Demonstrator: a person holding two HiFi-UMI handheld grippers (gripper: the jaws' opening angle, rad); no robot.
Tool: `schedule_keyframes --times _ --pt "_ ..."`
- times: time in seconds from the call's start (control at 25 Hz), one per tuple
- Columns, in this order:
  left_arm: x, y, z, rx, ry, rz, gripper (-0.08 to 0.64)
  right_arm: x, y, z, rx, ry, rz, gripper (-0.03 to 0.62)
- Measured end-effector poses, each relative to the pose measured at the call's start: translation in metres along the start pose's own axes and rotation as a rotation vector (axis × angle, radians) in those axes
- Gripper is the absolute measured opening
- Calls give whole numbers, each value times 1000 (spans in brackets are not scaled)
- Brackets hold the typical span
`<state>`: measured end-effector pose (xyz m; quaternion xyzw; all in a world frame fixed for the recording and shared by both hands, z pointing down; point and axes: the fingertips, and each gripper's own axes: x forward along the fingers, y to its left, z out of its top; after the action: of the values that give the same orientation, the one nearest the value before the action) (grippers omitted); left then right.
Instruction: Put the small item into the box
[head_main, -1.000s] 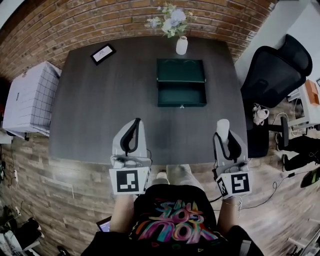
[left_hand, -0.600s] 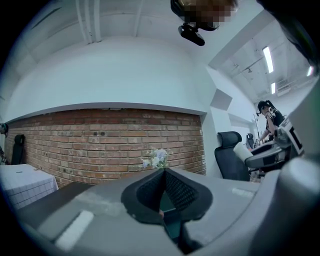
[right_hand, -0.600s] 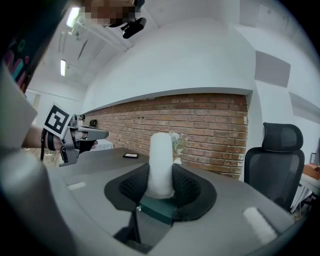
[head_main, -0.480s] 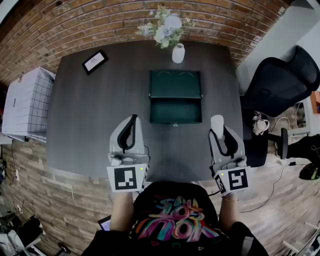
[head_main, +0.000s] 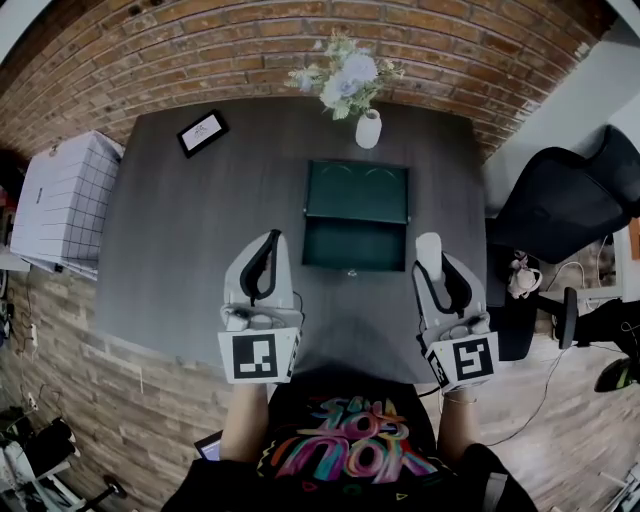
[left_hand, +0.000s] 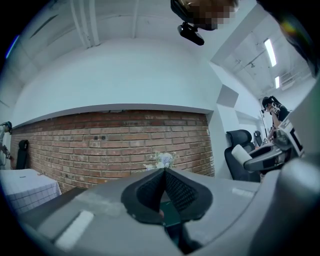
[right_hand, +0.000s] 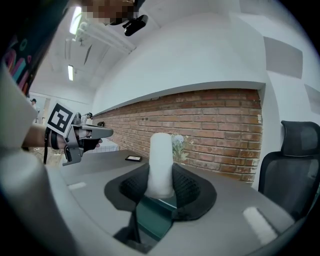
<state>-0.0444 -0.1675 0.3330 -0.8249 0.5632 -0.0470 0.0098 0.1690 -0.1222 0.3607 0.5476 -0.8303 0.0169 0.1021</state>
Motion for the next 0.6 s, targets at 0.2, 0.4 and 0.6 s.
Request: schedule_keyframes --times 0.2,0.4,0.6 --pt "-6 3 0 -2 7 -18 2 0 4 6 11 -8 -11 140" --pt "-3 10 8 -3 -14 -46 2 -1 5 11 3 -8 -48 140" --pt "5 12 12 -8 -28 -66 2 4 6 11 -4 -2 -65 140"
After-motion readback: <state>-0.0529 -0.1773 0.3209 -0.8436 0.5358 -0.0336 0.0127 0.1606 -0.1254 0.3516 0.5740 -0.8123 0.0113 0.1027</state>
